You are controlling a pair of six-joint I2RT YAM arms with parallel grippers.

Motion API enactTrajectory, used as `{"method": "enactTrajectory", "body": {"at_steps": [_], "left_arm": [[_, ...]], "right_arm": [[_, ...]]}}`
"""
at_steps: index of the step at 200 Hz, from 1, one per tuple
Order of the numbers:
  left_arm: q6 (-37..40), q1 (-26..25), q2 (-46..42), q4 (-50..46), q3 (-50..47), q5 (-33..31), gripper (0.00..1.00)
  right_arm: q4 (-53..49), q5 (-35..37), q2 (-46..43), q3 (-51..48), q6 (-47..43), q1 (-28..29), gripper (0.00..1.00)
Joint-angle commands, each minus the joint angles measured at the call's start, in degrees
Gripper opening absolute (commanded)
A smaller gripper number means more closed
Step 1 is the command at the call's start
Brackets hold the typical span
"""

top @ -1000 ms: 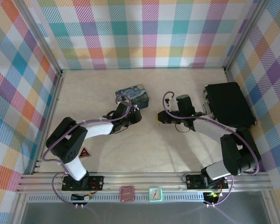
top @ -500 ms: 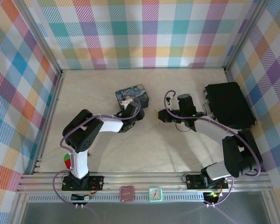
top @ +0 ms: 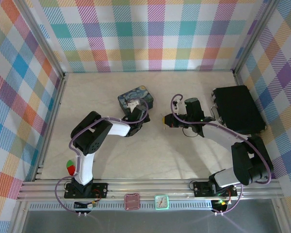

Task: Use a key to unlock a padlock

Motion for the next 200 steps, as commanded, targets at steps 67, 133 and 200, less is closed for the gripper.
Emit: {"method": "enactTrajectory", "body": {"at_steps": [67, 133, 200], "left_arm": [[-12.39, 4.13, -5.96, 3.15, -6.73, 16.18, 0.0], [-22.46, 5.89, -8.43, 11.72, -11.18, 27.98, 0.0], [-25.76, 8.9, -10.8, 20.85, -15.16, 35.95, 0.0]], "right_arm": [[11.84, -4.91, 4.84, -4.01, 6.11, 0.34, 0.0], [30.22, -12.57, 14.96, -5.1, 16.12, 1.28, 0.0], [30.78, -17.0, 18.32, -2.9, 16.12, 1.5, 0.0]]}}
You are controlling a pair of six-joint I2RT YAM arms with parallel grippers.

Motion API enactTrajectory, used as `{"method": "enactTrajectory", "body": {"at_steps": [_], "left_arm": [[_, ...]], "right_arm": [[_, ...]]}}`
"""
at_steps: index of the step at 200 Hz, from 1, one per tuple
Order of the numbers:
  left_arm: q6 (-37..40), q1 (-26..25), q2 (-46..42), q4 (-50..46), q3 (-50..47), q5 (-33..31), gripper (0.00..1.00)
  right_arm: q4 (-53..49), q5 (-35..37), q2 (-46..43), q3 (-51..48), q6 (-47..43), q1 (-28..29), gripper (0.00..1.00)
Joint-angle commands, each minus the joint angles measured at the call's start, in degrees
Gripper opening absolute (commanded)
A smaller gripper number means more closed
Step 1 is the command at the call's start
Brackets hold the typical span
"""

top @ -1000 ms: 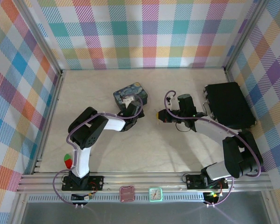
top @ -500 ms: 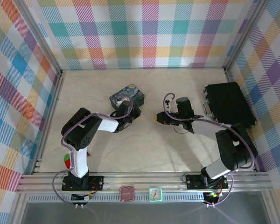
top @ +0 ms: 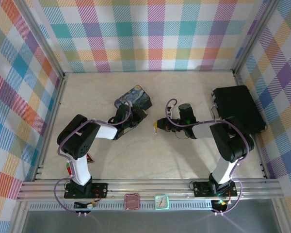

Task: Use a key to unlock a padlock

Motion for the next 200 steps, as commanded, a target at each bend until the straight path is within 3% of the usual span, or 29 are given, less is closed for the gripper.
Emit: {"method": "enactTrajectory", "body": {"at_steps": [1, 34, 70, 105, 200], "left_arm": [[-5.45, 1.47, -1.42, 6.73, -2.27, 7.07, 0.0], [-9.4, 3.53, 0.4, 14.75, -4.19, 13.22, 0.0], [-14.39, 5.62, 5.12, 25.91, -3.78, 20.77, 0.0], [-11.1, 6.06, 5.44, 22.12, -3.39, 22.49, 0.0], [-6.2, 6.16, 3.4, 15.26, -1.63, 21.97, 0.0]], "right_arm": [[1.99, -3.4, 0.31, 1.51, 0.49, 0.43, 0.0], [2.14, -3.73, 0.77, 1.2, -0.22, 0.4, 0.0], [8.97, -6.85, 4.3, 1.5, 0.79, 0.38, 0.0], [13.24, -8.23, 7.65, 3.98, 2.89, 0.47, 0.0], [10.26, -7.05, 9.42, 7.48, 2.26, 0.91, 0.0]]}}
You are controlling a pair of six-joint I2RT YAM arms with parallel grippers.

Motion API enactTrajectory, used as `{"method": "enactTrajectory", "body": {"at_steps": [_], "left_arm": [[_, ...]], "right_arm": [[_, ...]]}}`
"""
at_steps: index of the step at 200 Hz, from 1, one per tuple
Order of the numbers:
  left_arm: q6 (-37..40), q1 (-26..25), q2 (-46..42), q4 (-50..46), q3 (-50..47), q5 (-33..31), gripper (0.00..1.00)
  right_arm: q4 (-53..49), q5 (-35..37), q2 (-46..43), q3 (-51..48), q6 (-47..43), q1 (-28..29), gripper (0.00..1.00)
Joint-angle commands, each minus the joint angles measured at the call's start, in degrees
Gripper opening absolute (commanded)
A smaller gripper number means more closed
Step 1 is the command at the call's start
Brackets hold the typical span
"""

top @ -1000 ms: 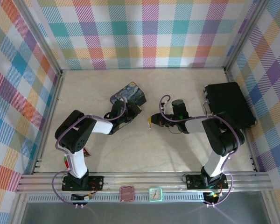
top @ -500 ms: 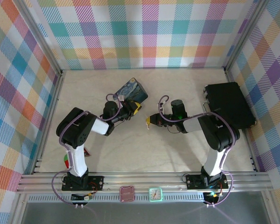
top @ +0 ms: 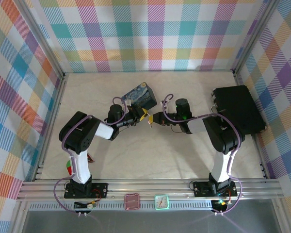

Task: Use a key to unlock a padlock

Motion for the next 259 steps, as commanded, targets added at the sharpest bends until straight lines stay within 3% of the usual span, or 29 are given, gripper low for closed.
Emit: {"method": "enactTrajectory", "body": {"at_steps": [1, 54, 259], "left_arm": [[-0.13, 0.67, -1.08, -2.33, 0.67, 1.44, 0.0], [-0.19, 0.77, -1.27, -1.63, 0.22, 0.66, 0.0], [0.78, 0.76, -2.76, -1.63, -1.03, 0.73, 0.0]], "right_arm": [[0.44, -0.63, 1.0, 0.28, -0.09, 0.45, 0.0], [2.18, 4.39, 0.29, -4.21, 1.15, 0.42, 0.0], [5.94, 2.6, 3.89, 0.81, 4.27, 1.9, 0.0]]}}
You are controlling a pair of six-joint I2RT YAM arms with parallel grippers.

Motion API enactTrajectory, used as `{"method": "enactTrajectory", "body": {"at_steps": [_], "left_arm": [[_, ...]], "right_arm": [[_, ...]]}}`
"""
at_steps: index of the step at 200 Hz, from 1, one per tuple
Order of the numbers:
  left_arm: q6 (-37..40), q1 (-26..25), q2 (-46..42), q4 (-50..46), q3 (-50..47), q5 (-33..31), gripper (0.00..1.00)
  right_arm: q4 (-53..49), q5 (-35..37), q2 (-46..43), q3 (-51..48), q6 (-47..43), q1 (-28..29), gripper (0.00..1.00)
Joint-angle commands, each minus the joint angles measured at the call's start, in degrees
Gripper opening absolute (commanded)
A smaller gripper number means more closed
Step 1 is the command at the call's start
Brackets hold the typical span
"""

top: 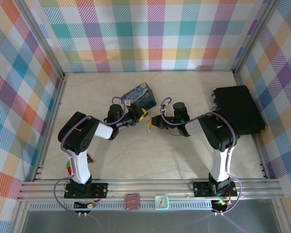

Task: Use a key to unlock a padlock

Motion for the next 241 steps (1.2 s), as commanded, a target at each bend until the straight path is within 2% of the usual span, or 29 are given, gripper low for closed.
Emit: {"method": "enactTrajectory", "body": {"at_steps": [1, 82, 131, 144, 169, 181, 215, 241], "left_arm": [[0.1, 0.5, -1.94, -0.08, -0.83, 1.3, 0.0], [0.12, 0.5, -1.77, 0.08, -1.57, 0.73, 0.0], [-0.07, 0.05, -2.46, 0.31, -1.42, 1.52, 0.0], [-0.06, -0.2, -2.76, 0.6, -1.52, 2.06, 0.0], [0.18, -0.29, -3.55, 0.34, -1.52, 5.14, 0.0], [0.43, -0.38, -4.16, -0.35, -1.48, 6.81, 0.0], [1.93, -0.38, -5.53, -2.37, -0.72, 9.7, 0.0], [1.83, -0.38, -5.45, -2.27, -0.07, 11.48, 0.0]], "right_arm": [[2.7, -1.07, 0.35, 2.21, 0.52, 0.48, 0.0], [1.25, -1.9, -1.86, 2.21, -0.39, 0.84, 0.0], [-0.78, -3.37, 0.64, 5.97, -1.36, 1.49, 0.0], [-4.27, -4.26, 0.45, 7.25, -3.6, 1.37, 0.0], [-19.11, -5.85, -1.76, 10.93, -12.31, 1.07, 0.0], [-23.17, -6.46, -2.95, 12.02, -14.69, 0.56, 0.0], [-28.43, -5.39, -4.3, 13.72, -15.3, -1.31, 0.0], [-26.49, -3.72, -4.46, 13.42, -12.48, -2.45, 0.0]]}}
